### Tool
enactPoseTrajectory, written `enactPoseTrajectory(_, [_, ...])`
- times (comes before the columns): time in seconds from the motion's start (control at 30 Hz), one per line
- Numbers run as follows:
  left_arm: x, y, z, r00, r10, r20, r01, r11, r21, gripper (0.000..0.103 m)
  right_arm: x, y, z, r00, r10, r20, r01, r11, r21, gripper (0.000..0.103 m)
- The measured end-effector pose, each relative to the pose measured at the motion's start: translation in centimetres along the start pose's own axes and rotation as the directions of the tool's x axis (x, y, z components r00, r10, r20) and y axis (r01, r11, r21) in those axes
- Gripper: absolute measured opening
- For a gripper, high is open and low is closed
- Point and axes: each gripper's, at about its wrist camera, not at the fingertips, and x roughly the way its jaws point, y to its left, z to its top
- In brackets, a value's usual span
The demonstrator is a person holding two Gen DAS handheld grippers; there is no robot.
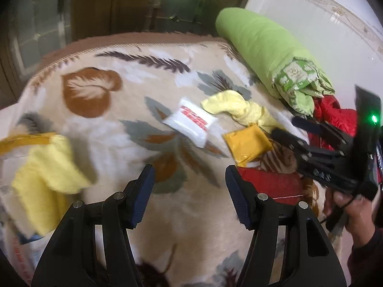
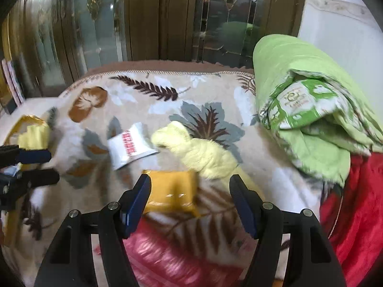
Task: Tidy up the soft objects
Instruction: 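Move both open grippers back toward the remaining items, then grasp the yellow sponge with the left gripper while the right grasps the yellow towel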
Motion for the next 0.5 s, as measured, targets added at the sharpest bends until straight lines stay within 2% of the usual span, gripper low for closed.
enactPoseTrajectory(0.1, [1.7, -1.3, 0.4, 0.999, -0.042, -0.032, 0.043, 0.999, 0.03, 0.061, 1.1, -1.1, 1.1, 0.999, 0.023, -0.027, -0.023, 1.0, -0.002, 0.069])
enactPoseTrajectory(0.3, [4.4, -4.8, 1.2, 0.995, -0.083, -0.059, 0.092, 0.981, 0.17, 0.061, 4.1, -1.1, 3.1, 0.987, 0.083, -0.141, -0.096, 0.992, -0.087, 0.069])
enactPoseTrajectory(0.4, [5.0, -6.1, 1.5, 0.993, -0.094, -0.064, 0.108, 0.961, 0.254, 0.061, 5.4, -0.7, 3.2, 0.982, 0.062, -0.177, -0.091, 0.983, -0.161, 0.069])
enactPoseTrajectory(0.5, [5.6, -6.3, 1.8, 0.986, -0.137, -0.099, 0.16, 0.947, 0.28, 0.061, 6.9, -0.3, 3.3, 0.979, 0.021, -0.204, -0.07, 0.97, -0.235, 0.069])
